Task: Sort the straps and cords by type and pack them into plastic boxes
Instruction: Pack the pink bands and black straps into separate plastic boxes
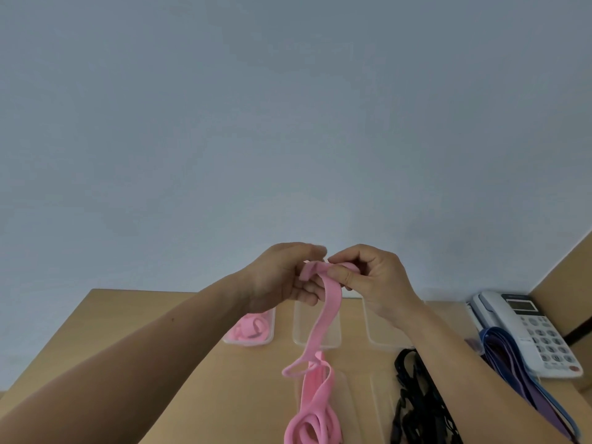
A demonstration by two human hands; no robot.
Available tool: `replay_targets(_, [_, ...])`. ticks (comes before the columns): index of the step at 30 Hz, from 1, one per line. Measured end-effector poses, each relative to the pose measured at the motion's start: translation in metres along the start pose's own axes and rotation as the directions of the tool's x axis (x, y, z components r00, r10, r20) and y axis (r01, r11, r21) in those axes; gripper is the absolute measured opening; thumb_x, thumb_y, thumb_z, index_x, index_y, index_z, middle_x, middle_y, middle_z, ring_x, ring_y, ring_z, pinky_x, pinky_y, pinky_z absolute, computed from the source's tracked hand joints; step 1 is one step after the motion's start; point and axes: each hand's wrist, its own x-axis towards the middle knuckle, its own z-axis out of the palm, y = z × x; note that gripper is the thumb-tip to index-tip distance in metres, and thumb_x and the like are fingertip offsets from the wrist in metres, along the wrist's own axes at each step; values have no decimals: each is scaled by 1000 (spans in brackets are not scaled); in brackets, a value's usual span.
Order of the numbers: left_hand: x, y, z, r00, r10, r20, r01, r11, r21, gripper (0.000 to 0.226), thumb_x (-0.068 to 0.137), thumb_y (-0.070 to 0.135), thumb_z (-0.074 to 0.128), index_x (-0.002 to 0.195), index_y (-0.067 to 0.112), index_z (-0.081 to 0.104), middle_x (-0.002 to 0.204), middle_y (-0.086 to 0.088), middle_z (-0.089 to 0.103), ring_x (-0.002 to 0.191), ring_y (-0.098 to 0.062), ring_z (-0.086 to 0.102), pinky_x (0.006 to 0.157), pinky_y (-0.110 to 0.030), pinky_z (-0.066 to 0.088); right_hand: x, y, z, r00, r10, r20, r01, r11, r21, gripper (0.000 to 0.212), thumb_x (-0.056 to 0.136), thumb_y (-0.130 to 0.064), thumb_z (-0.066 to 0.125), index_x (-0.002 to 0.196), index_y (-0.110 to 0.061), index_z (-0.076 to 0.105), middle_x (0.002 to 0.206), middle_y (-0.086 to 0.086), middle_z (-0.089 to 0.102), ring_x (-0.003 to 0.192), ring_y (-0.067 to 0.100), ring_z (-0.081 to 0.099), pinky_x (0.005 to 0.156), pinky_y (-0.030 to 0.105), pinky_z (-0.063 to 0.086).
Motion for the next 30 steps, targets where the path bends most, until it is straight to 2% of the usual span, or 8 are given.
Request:
replay_targets(2, [0,-1,-1,999,12,-38,-12,1000,-5,11,83,17,68,84,9,62,75,-13,68,68,-26,67,61,-31,55,-1,0,-2,1000,6,13,-6,1000,6,18,77,-3,79,85,-18,75,79,-2,74,71,9,68,66,17,52])
replay_targets(6, [0,-5,1,995,44,-89,-44,999,-4,18,78,1,71,92,6,60,62,-7,64,62,-23,63,59,-29,54,-3,1,-1,999,30,33,-31,999,33,21,77,-3,79,88,-20,73,87,7,74,80,17,71,71,23,55])
replay_targets(10, [1,-3,2,984,129,-126,-124,991,51,16,84,-5,70,90,7,61,76,-13,68,67,-25,67,62,-29,56,-5,-1,-2,993,79,91,-87,992,96,13,86,-15,73,98,-10,70,83,15,72,68,23,65,61,31,52])
replay_targets(13, [2,-3,4,965,202,-169,-172,969,178,16,83,-4,72,88,9,62,83,-17,67,73,-27,67,65,-31,57,-7,-4,-1,993,82,90,-92,989,117,28,85,-30,71,97,-4,69,75,15,70,62,23,62,57,31,50])
replay_targets(16, [1,-5,6,954,239,-180,-196,954,227,17,82,-2,74,88,10,63,82,-13,69,74,-26,66,64,-27,56,-6,-5,0,996,83,43,-87,990,110,20,85,-24,71,94,-6,70,69,12,69,58,20,60,55,30,48])
replay_targets(21, [-4,-3,4,987,105,-125,-104,994,17,27,82,3,75,105,5,61,94,-19,72,81,-28,68,68,-29,56,-7,-5,1,999,30,16,-31,995,95,8,89,-8,67,93,-13,72,69,10,69,57,19,62,54,25,50])
replay_targets(25, [-7,-5,4,998,16,-68,-10,996,93,14,89,6,67,101,4,60,92,-16,75,72,-20,69,66,-28,57,-9,-3,2,1000,-7,3,7,1000,21,26,88,-2,68,88,-27,74,72,0,70,59,14,64,58,25,52])
replay_targets(30, [-8,-1,3,999,13,-45,-13,1000,7,18,85,6,70,100,5,60,93,-18,73,69,-21,67,63,-29,56,-10,-6,3,999,-45,26,46,999,-17,30,86,0,70,89,-29,74,83,-3,73,70,12,68,65,22,53])
